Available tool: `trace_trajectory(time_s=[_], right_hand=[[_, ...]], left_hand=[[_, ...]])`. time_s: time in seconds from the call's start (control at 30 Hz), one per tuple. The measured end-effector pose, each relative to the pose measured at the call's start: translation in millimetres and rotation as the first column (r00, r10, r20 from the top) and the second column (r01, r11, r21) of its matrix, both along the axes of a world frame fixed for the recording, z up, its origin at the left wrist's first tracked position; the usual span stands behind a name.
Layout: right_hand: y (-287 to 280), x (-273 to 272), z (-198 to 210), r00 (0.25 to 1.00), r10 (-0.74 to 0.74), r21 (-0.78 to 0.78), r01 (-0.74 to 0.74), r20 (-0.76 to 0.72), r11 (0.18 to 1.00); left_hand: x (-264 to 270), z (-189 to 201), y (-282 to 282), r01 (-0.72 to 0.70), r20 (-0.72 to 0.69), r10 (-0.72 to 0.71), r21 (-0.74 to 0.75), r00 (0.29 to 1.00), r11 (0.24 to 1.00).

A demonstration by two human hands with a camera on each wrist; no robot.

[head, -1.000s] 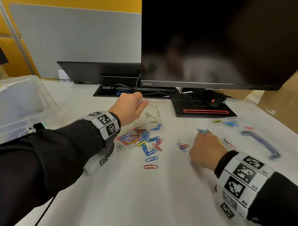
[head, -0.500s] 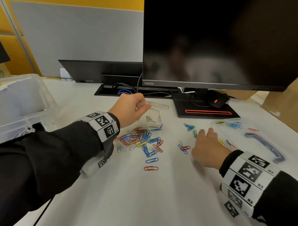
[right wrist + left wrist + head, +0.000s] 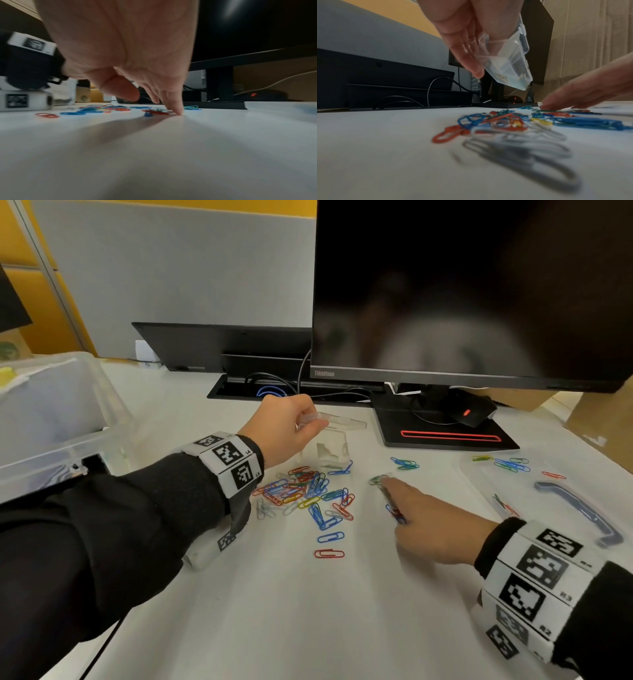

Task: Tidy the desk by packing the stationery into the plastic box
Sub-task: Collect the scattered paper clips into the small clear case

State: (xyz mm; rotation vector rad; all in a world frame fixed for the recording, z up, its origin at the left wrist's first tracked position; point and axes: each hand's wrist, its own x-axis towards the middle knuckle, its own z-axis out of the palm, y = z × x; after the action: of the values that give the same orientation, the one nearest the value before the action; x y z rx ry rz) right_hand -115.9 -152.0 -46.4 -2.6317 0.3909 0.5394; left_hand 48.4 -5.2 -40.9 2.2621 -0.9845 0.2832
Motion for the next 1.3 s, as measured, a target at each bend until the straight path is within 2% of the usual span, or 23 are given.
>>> trace_trajectory(time_s=[0.07, 0.17, 0.3, 0.37, 0.43, 0.57, 0.63, 0.7, 0.77, 0.83, 0.9, 1.0, 1.03, 1.07, 1.13, 1.17, 1.2, 1.23, 1.3], right_hand=[[0.2, 1.1, 0.7, 0.997, -0.021, 0.035, 0.018, 0.073, 0.999], [-13.7, 18.2, 3.7, 0.965, -0.171, -0.018, 0.178, 0.197, 0.984], [-41.0, 48.5, 4.2, 0.950, -0.240, -0.156, 0.273, 0.201, 0.949], [-43.5, 57.5, 3.5, 0.964, -0.192, -0.224, 0.231, 0.182, 0.947], [-38.5, 60.3, 0.9, 0.976, -0.102, -0.224, 0.145, 0.191, 0.964], [-19.0, 52.4, -4.9, 0.955, -0.034, 0.036, 0.025, 0.296, 0.999], [-12.2, 46.1, -1.3, 0.887, -0.067, 0.135, 0.006, 0.457, 0.991], [-7.6, 39.9, 5.2, 0.731, -0.126, 0.209, -0.023, 0.670, 0.978], [-4.6, 35.0, 10.9, 0.618, -0.132, 0.235, -0.089, 0.775, 0.968], [-5.3, 33.7, 10.7, 0.603, -0.096, 0.225, -0.141, 0.792, 0.964], [-7.6, 34.4, 9.4, 0.610, -0.077, 0.189, -0.122, 0.789, 0.974], [-16.7, 38.5, 8.8, 0.541, -0.149, 0.119, 0.090, 0.827, 0.989], [-20.3, 39.6, 9.9, 0.517, -0.211, 0.131, 0.187, 0.829, 0.973], [-24.2, 40.3, 10.4, 0.502, -0.276, 0.153, 0.272, 0.820, 0.950], [-30.1, 41.1, 11.1, 0.506, -0.368, 0.186, 0.374, 0.780, 0.909], [-31.7, 40.9, 11.2, 0.514, -0.396, 0.199, 0.396, 0.761, 0.896], [-32.6, 40.7, 11.2, 0.514, -0.417, 0.214, 0.408, 0.750, 0.888], [-33.1, 40.6, 10.9, 0.513, -0.430, 0.226, 0.412, 0.743, 0.883], [-33.8, 41.6, 10.2, 0.513, -0.437, 0.239, 0.407, 0.739, 0.882]], left_hand=[[0.9, 0.4, 0.4, -0.012, 0.006, 0.012, -0.016, 1.000, 1.000], [4.0, 1.1, 0.9, -0.021, -0.020, 0.020, -0.040, 1.000, 0.999], [7.0, 1.3, -0.1, -0.034, -0.074, 0.028, -0.077, 0.997, 0.996], [9.4, 0.6, -0.3, -0.040, -0.098, 0.032, -0.082, 0.995, 0.996], [11.9, -1.0, -0.3, -0.034, -0.110, 0.027, -0.064, 0.994, 0.997], [13.9, -3.5, -1.2, 0.001, -0.154, -0.007, -0.037, 0.988, 0.999], [13.6, -3.5, -4.4, 0.023, -0.201, -0.032, -0.046, 0.979, 0.999], [9.5, -3.0, -9.6, 0.067, -0.235, -0.072, -0.029, 0.969, 0.997], [2.5, -1.6, -16.8, 0.144, -0.228, -0.139, 0.005, 0.964, 0.990], [-5.6, 1.1, -25.1, 0.213, -0.216, -0.205, 0.012, 0.955, 0.977], [-10.0, 1.7, -32.9, 0.234, -0.204, -0.229, 0.000, 0.952, 0.972], [-12.2, 2.4, -41.4, 0.223, -0.271, -0.228, -0.047, 0.935, 0.974], [-12.3, 2.6, -43.5, 0.216, -0.301, -0.198, 0.025, 0.933, 0.976], [-13.1, 2.7, -43.9, 0.223, -0.320, -0.161, 0.170, 0.934, 0.960], [-15.2, 0.5, -41.0, 0.276, -0.336, -0.115, 0.484, 0.935, 0.830], [-17.2, -1.2, -37.6, 0.315, -0.341, -0.127, 0.581, 0.931, 0.750], [-18.7, -3.8, -33.1, 0.355, -0.346, -0.159, 0.627, 0.924, 0.693], [-20.0, -6.5, -28.0, 0.382, -0.346, -0.195, 0.638, 0.918, 0.668], [-24.0, -8.0, -18.3, 0.373, -0.312, -0.226, 0.581, 0.923, 0.723]])
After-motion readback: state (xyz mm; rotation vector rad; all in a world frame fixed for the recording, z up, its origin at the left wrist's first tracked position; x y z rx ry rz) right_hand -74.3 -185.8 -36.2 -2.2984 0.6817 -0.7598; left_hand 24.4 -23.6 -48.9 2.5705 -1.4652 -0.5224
